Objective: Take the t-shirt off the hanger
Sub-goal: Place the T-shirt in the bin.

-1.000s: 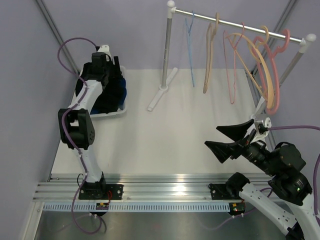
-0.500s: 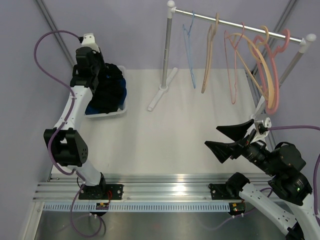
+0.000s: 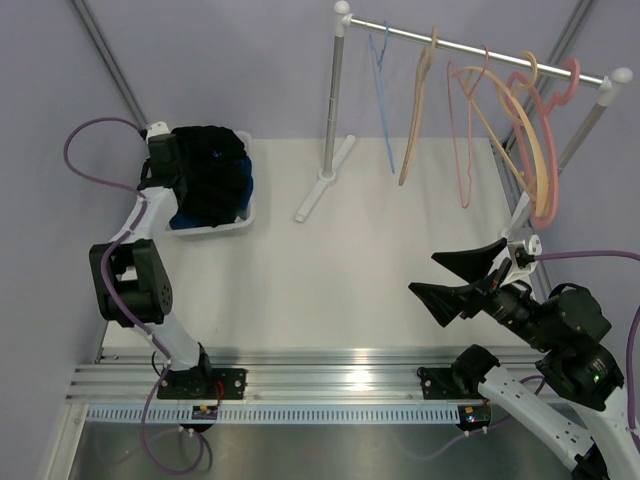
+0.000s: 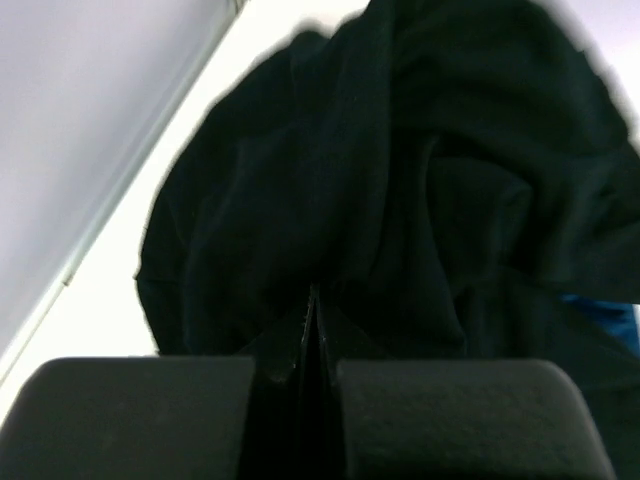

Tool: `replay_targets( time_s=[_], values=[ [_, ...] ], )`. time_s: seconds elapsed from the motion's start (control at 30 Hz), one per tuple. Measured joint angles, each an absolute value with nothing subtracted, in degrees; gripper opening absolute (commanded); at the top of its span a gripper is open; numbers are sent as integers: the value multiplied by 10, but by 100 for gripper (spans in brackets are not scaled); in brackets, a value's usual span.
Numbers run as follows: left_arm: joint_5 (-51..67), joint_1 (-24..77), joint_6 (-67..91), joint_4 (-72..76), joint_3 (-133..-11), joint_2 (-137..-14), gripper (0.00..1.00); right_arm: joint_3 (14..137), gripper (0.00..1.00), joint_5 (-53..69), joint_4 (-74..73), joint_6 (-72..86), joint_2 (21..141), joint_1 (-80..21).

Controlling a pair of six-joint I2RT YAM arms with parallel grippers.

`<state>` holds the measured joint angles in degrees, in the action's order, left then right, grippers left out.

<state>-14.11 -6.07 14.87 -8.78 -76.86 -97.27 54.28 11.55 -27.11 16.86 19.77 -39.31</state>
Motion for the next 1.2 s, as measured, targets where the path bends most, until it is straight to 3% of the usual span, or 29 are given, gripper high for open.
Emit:
replay_targets(
  time_s=[0.3,0.33,0.37,0.4,0.47,0.8,0.9,1.0,1.03,1.07,1.2],
  values=[
    [-110,-60,152,-94,-769,-980,0,543,100,116,-271,169,198,-393],
    [-106,-60,152,-96,-769,-976,27,543,100,116,-271,169,198,-393],
    [-102,-60,149,-98,-769,-971,47,543,100,116,-271,169,198,-393],
    [-96,-60,147,-102,-769,-964,59,543,100,116,-271,169,198,-393],
    [-87,-60,149,-109,-769,-942,74,543,100,117,-271,169,198,-393],
    [-45,-59,152,-111,-767,-836,99,543,100,117,-270,168,204,-393],
    [-53,-63,163,-113,-758,-821,86,543,99,117,-268,168,221,-393],
    [-60,-96,202,-110,-740,-818,33,543,99,117,-268,168,250,-393],
    [-59,-110,216,-108,-732,-819,7,543,99,118,-268,168,257,-393],
    [-59,-125,230,-107,-724,-820,0,542,99,118,-268,168,263,-393],
    [-64,-167,257,-104,-723,-852,0,538,99,127,-269,168,264,-393]
  ],
)
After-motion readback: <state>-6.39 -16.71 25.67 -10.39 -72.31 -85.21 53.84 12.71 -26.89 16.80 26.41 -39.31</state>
